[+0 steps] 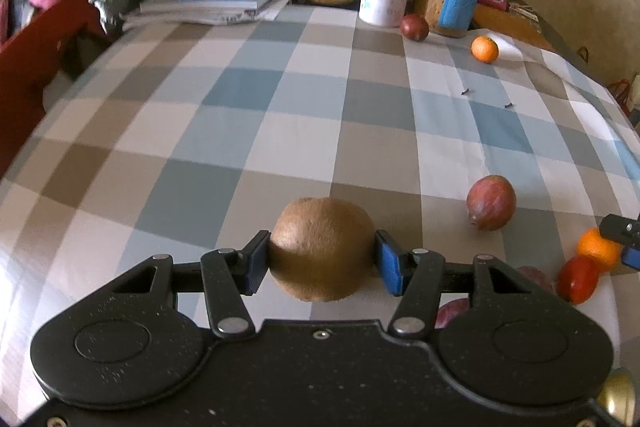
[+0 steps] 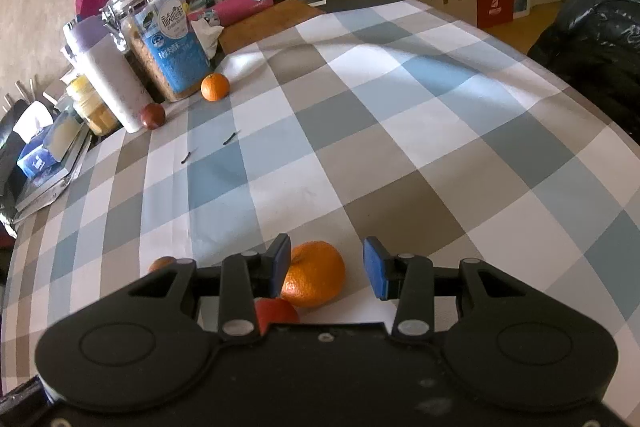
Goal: Organize fruits
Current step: 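Close right gripper on the orange while left gripper holds the kiwi, then lift the orange with right gripper while left gripper carries the kiwi toward the tray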
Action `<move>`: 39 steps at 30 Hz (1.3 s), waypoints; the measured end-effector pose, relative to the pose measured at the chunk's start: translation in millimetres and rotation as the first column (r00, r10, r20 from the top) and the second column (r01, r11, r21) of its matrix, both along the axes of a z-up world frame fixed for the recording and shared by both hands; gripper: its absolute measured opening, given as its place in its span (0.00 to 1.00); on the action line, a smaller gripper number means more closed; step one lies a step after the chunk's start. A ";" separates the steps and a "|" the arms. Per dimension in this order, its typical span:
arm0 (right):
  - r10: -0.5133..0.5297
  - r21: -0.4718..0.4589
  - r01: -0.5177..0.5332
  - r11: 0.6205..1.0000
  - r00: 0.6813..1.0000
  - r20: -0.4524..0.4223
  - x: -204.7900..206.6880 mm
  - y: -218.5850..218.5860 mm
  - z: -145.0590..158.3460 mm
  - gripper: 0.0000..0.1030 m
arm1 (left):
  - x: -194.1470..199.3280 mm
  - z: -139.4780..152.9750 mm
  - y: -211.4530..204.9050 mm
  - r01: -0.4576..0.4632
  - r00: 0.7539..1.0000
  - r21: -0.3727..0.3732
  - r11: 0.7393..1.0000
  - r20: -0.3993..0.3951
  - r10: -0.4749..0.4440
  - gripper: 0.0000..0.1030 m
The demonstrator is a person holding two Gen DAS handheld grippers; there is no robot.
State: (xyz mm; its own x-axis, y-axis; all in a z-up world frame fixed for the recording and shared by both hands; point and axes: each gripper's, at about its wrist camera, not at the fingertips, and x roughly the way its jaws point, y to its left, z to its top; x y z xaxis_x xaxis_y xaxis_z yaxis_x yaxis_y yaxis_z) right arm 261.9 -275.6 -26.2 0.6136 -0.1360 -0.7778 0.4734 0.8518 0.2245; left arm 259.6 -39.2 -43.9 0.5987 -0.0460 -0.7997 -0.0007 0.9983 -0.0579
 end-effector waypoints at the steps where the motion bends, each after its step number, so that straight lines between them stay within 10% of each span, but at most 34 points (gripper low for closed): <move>1: 0.001 -0.003 -0.001 1.000 1.000 -0.001 0.0 0.6 0.1 0.43 | 0.0 -0.4 1.1 -0.001 1.000 -0.009 1.000 -0.006 0.001 0.59; 39: 0.067 -0.067 -0.073 0.995 0.993 -0.093 10.7 20.5 -10.8 0.42 | -0.7 -4.3 -7.9 0.034 0.999 0.044 0.998 -0.008 -0.033 0.60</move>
State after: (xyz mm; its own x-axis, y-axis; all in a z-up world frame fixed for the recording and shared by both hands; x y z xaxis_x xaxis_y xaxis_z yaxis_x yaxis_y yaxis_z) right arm 272.6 -255.1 -37.0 0.5509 -0.1516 -0.8207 0.4278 0.8956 0.1217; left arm 258.9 -47.1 -48.2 0.5913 -0.0303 -0.8059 0.0327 0.9994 -0.0137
